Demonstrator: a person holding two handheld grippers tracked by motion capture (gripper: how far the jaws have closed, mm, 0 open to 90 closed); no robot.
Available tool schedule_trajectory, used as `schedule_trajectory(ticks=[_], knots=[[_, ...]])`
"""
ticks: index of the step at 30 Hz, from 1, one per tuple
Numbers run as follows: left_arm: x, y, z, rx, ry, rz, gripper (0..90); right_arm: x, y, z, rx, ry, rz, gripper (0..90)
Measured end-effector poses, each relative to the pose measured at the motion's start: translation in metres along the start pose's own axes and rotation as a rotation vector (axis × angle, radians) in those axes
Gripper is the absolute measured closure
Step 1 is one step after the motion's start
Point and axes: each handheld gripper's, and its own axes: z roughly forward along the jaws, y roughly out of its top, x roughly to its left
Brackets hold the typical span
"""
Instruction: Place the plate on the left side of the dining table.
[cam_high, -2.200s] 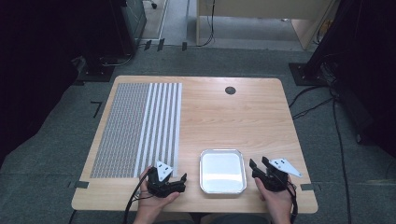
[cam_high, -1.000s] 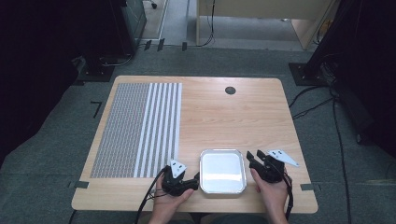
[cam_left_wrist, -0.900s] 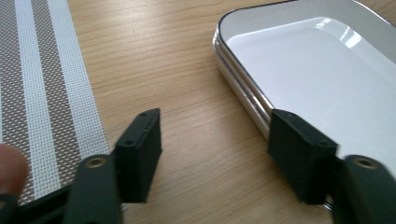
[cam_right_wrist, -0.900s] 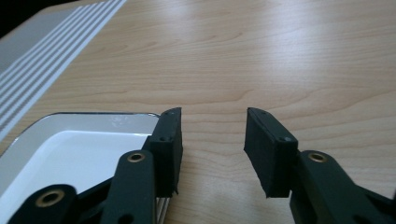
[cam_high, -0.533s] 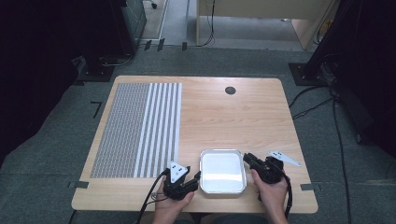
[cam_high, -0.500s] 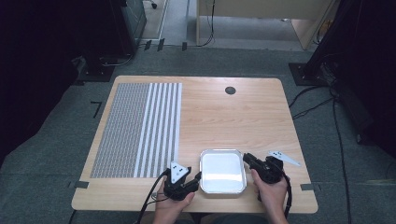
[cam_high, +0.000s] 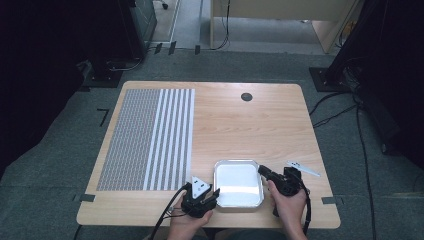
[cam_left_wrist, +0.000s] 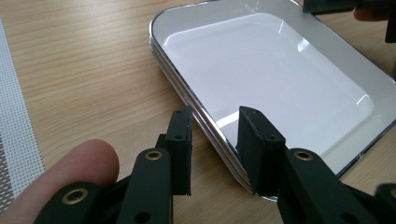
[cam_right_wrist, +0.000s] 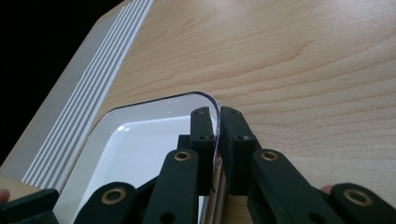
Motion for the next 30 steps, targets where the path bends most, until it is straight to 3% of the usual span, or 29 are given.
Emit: schedule_trajectory(ticks=[3, 6, 7, 9, 11, 13, 16, 18, 19, 21, 24, 30], knots=[[-0.003, -0.001, 0.001, 0.009, 0.016, 0.021, 66.7, 0.000, 0.000, 0.000, 0.005, 0.001, 0.008, 86.7], [-0.002, -0.001, 0.003, 0.016, 0.012, 0.015, 67.3, 0.001, 0.001, -0.004, -0.002, 0.001, 0.023, 88.1], [-0.002, -0.001, 0.003, 0.017, 0.011, 0.012, 67.7, 0.003, 0.002, -0.008, 0.002, 0.062, 0.064, 89.0], [-0.003, -0.001, 0.003, 0.016, 0.016, 0.015, 67.7, 0.007, 0.002, -0.010, 0.014, 0.082, 0.065, 88.9], [-0.003, 0.000, 0.004, 0.019, 0.018, 0.017, 67.7, 0.008, 0.001, -0.010, 0.012, 0.064, 0.052, 88.5], [-0.002, 0.000, 0.003, 0.021, 0.015, 0.015, 67.8, 0.010, -0.003, -0.010, -0.029, 0.004, 0.023, 84.9], [-0.002, 0.000, 0.003, 0.022, 0.013, 0.016, 67.8, 0.008, -0.003, -0.009, -0.030, -0.005, 0.035, 85.2], [-0.002, 0.000, 0.003, 0.023, 0.015, 0.018, 67.9, 0.004, -0.003, -0.006, -0.015, 0.014, 0.053, 85.7], [-0.002, 0.001, 0.003, 0.025, 0.016, 0.019, 68.3, 0.002, -0.001, -0.005, -0.002, 0.040, 0.086, 86.5], [-0.002, 0.001, 0.003, 0.026, 0.014, 0.014, 68.6, 0.001, -0.001, -0.005, 0.003, 0.045, 0.091, 86.6], [-0.001, 0.002, 0.003, 0.028, 0.010, 0.008, 70.3, 0.000, -0.001, -0.006, -0.026, 0.012, 0.091, 86.9], [-0.001, 0.002, 0.003, 0.028, 0.010, 0.006, 71.4, -0.005, -0.001, -0.006, -0.002, 0.060, 0.141, 86.8]])
